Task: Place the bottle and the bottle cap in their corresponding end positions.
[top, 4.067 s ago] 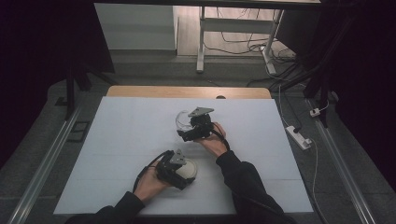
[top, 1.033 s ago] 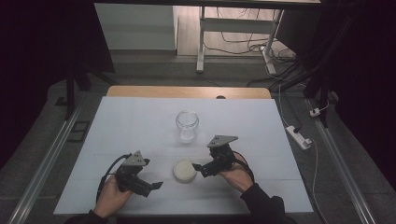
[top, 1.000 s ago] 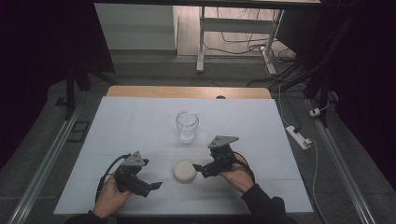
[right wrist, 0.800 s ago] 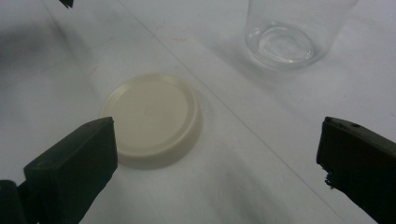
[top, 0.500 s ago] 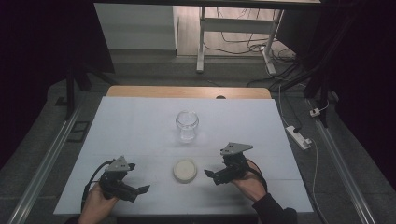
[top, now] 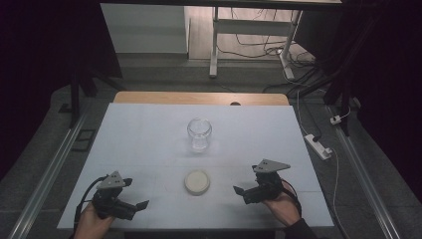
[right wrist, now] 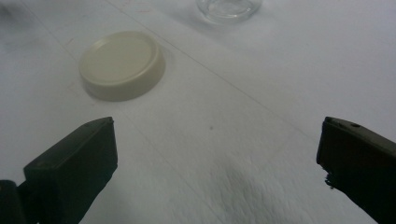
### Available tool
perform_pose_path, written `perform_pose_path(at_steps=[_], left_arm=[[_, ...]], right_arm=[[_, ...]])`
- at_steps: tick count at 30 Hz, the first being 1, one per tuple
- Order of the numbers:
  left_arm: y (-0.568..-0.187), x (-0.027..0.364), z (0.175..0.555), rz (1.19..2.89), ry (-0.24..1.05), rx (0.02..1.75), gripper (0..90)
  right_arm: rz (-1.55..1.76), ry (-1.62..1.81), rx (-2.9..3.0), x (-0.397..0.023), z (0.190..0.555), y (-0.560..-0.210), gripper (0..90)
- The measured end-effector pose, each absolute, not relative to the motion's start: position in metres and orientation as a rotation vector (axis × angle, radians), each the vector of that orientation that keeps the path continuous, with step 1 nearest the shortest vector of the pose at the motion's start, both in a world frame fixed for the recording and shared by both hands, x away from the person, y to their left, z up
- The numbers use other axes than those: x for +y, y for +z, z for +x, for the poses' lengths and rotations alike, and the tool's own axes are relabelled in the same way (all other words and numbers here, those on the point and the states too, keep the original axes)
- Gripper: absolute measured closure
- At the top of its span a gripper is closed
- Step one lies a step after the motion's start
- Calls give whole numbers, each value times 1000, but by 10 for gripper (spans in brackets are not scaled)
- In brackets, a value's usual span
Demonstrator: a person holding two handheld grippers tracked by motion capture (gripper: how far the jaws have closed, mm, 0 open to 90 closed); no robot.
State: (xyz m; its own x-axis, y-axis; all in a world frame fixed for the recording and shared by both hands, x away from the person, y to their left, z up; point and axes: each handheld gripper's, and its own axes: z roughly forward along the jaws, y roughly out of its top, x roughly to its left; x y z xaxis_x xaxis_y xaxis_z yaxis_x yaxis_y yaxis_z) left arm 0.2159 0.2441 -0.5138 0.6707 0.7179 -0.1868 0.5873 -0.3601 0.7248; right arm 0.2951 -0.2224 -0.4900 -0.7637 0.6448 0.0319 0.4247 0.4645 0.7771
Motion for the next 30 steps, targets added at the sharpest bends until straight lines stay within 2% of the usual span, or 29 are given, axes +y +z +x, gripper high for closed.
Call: perform_pose_path(at_steps=[18,30], left_arm=[[-518,275,195,2026,242,1103,0],[-524,286,188,2047,264,1170,0]], right_arm=[[1095,1114,2327,-282,262,-494,0],[1174,1062,2305,-303,248,-499,0]])
